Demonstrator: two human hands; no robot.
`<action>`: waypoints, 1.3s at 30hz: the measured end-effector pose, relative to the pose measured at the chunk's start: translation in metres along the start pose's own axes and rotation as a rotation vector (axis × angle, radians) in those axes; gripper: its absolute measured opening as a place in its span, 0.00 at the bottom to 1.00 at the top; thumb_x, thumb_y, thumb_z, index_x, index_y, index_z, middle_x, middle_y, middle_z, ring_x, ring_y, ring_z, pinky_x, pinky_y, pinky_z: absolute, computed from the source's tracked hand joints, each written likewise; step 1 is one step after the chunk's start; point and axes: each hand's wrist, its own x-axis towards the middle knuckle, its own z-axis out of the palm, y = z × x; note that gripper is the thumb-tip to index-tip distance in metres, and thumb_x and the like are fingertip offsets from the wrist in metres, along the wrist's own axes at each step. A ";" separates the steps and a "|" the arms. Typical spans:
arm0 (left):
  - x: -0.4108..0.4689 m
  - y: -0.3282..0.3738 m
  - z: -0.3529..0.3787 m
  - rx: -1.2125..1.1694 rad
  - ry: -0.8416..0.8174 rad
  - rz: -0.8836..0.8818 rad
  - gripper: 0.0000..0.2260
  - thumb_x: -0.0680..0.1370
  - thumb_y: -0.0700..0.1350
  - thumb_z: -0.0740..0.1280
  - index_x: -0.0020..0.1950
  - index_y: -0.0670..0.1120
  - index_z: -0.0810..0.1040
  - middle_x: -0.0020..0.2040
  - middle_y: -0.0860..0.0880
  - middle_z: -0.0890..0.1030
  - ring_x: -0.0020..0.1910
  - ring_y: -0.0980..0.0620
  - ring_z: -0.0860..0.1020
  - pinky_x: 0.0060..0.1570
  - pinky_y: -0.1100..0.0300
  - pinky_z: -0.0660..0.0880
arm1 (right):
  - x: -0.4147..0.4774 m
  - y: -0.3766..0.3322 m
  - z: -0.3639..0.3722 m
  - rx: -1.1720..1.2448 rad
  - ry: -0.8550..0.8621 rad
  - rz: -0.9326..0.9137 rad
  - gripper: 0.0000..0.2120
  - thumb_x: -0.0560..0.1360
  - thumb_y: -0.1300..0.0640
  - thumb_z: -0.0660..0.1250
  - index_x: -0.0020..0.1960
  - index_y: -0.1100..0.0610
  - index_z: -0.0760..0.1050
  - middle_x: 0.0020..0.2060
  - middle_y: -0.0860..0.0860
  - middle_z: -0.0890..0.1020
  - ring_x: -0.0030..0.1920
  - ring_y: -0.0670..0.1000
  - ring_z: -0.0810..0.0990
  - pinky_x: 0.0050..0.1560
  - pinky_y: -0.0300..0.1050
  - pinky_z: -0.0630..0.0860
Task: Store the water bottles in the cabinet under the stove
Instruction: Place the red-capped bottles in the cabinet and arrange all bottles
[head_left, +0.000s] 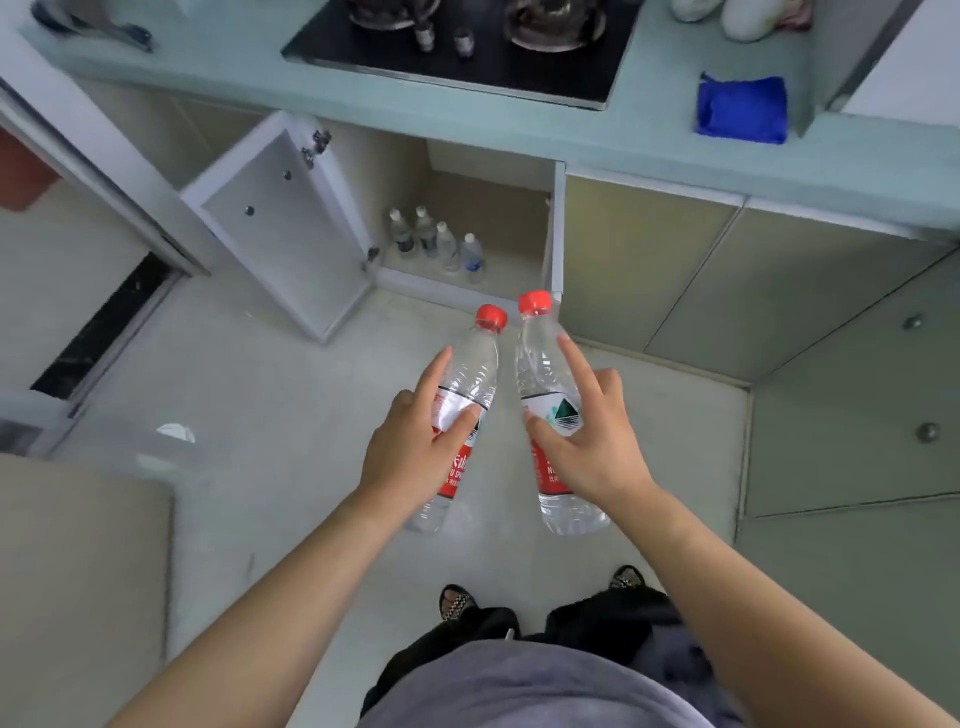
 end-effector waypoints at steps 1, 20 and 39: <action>0.005 -0.012 -0.012 -0.009 0.007 0.003 0.27 0.76 0.60 0.60 0.71 0.67 0.53 0.56 0.48 0.75 0.51 0.50 0.75 0.47 0.56 0.69 | 0.006 -0.010 0.012 0.000 -0.008 -0.004 0.38 0.72 0.49 0.68 0.71 0.32 0.48 0.50 0.47 0.65 0.47 0.40 0.71 0.42 0.27 0.66; 0.264 -0.132 -0.154 -0.010 0.101 -0.065 0.26 0.75 0.60 0.61 0.70 0.67 0.54 0.55 0.49 0.77 0.50 0.49 0.77 0.49 0.50 0.75 | 0.280 -0.102 0.171 -0.033 -0.122 0.016 0.37 0.72 0.50 0.67 0.70 0.32 0.48 0.53 0.46 0.64 0.48 0.37 0.71 0.50 0.41 0.71; 0.619 -0.219 -0.211 0.108 -0.238 0.136 0.28 0.76 0.58 0.61 0.73 0.63 0.52 0.53 0.47 0.72 0.55 0.50 0.76 0.45 0.57 0.70 | 0.556 -0.126 0.269 -0.235 -0.019 0.232 0.39 0.72 0.47 0.67 0.68 0.27 0.43 0.50 0.47 0.63 0.42 0.45 0.70 0.41 0.40 0.68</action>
